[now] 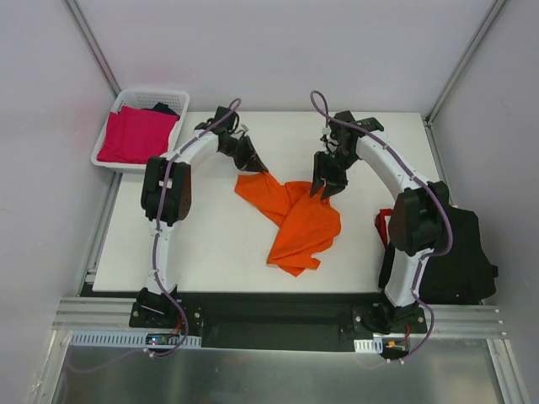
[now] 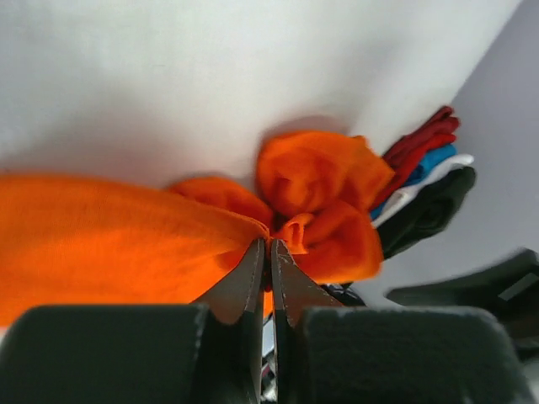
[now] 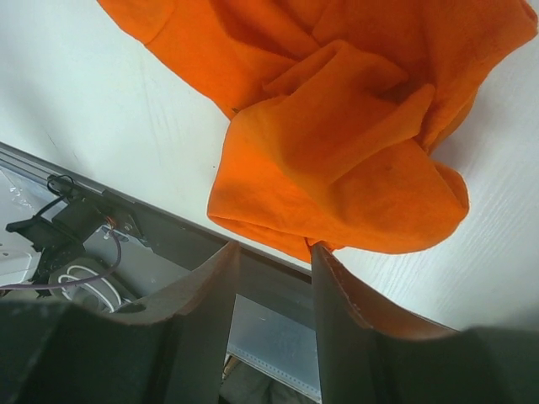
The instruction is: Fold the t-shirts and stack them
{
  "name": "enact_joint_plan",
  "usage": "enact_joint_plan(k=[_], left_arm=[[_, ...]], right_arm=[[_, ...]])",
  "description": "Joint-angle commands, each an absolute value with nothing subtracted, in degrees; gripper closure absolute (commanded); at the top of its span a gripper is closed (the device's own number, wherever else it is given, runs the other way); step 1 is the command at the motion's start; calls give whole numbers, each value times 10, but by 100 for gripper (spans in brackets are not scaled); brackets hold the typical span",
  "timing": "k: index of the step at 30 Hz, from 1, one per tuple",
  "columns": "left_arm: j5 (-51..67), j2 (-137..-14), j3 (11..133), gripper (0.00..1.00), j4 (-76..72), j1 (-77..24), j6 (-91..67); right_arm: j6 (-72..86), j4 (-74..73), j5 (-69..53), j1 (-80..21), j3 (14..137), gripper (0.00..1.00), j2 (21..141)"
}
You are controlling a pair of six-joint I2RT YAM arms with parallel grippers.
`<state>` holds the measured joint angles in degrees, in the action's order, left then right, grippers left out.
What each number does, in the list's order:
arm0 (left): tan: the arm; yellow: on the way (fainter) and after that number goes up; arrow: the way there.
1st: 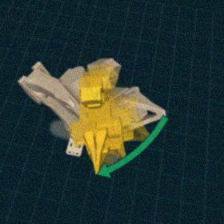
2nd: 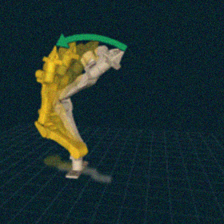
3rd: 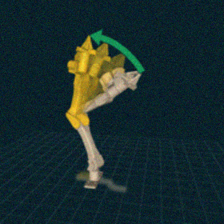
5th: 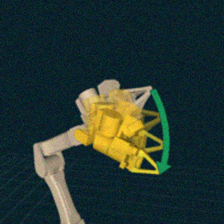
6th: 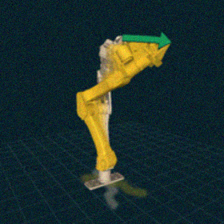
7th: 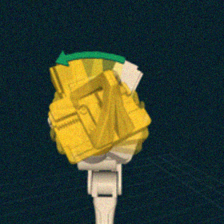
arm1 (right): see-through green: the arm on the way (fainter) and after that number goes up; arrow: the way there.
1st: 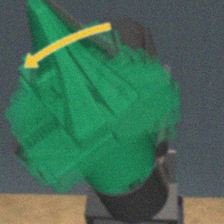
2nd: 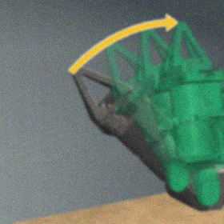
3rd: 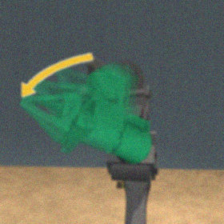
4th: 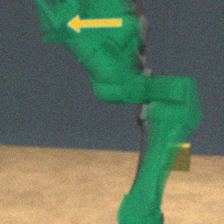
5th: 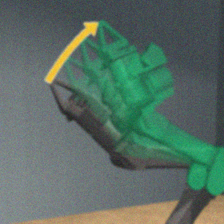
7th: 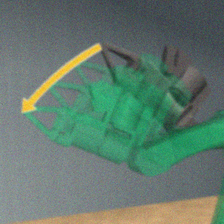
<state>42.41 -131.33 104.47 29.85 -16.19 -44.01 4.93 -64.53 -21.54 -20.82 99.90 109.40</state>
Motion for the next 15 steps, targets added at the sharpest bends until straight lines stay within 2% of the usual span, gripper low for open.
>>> enact_joint_plan(k=[1,6,15], left_arm=[[410,-1201,1140,100,298,-166,-469],[410,-1141,1199,100,307,-166,-477],[396,-1067,1223,100,359,-165,-446]], right_arm=[[68,-629,-236,-208,1001,58,1107],[69,-619,-233,-219,988,58,1107],[76,-599,-225,-250,959,58,1100]])
